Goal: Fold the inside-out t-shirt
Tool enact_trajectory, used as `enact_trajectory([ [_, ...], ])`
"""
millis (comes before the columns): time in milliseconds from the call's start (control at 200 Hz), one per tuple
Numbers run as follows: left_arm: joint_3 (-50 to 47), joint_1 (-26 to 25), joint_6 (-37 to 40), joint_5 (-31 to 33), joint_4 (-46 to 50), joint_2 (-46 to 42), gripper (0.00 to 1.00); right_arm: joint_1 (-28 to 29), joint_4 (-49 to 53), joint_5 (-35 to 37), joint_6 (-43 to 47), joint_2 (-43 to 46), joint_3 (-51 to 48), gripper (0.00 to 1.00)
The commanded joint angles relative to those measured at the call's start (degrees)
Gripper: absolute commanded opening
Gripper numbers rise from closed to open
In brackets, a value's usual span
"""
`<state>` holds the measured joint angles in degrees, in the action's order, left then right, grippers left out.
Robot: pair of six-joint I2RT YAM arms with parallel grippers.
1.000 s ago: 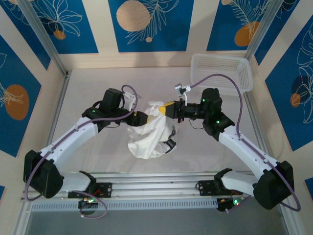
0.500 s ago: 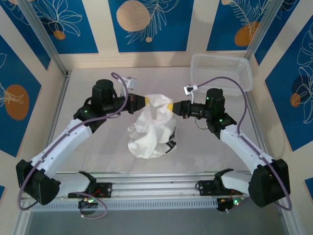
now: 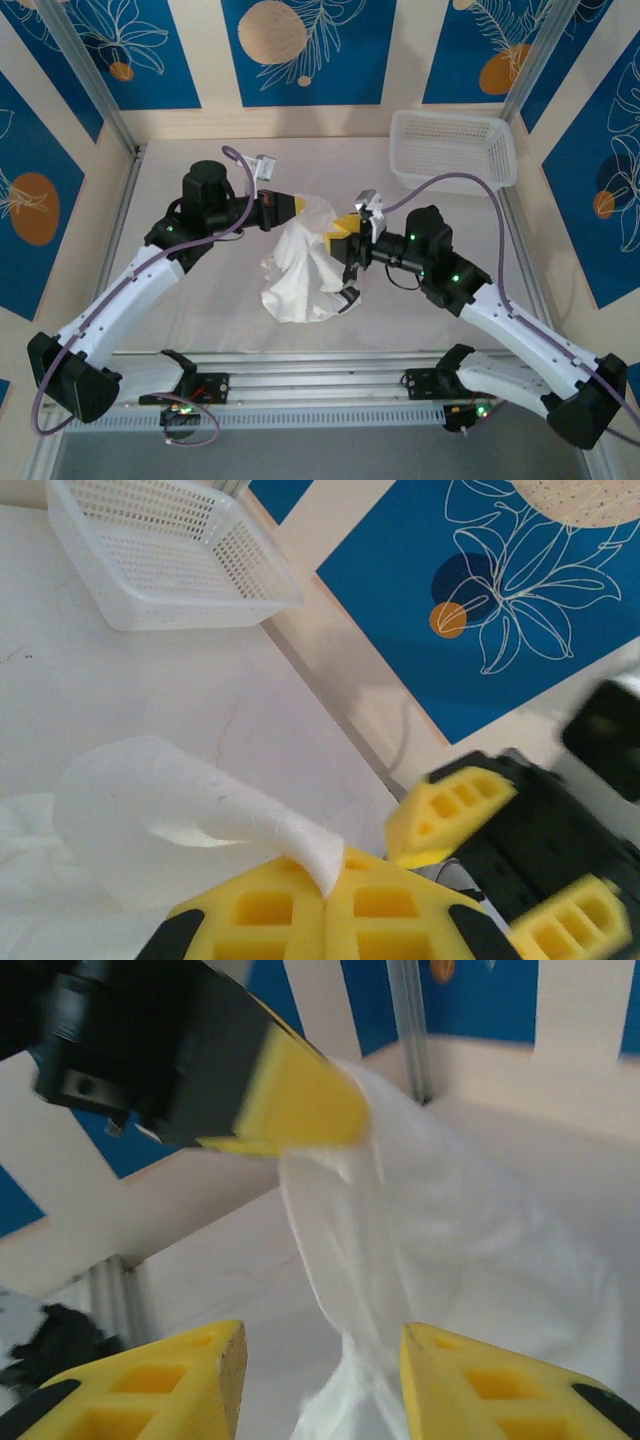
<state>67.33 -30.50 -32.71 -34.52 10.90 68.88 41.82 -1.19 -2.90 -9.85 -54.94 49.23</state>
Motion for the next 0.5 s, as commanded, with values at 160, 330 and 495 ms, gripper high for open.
enact_trajectory([
  [160, 1.7, 0.1, -0.4, -2.2, 1.3, 0.7, 0.0, 2.4, -1.9, 21.1, 25.0, -14.2, 10.6, 0.5],
  [330, 1.1, 0.2, -0.4, -1.9, 1.3, 0.1, 0.0, 2.3, 2.1, 9.5, 27.6, -19.4, 14.4, 0.56],
  [495, 1.0, 0.1, -0.4, -1.7, 1.4, -0.1, 0.0, 3.4, 0.4, 4.2, 28.7, -20.7, 13.1, 0.67],
])
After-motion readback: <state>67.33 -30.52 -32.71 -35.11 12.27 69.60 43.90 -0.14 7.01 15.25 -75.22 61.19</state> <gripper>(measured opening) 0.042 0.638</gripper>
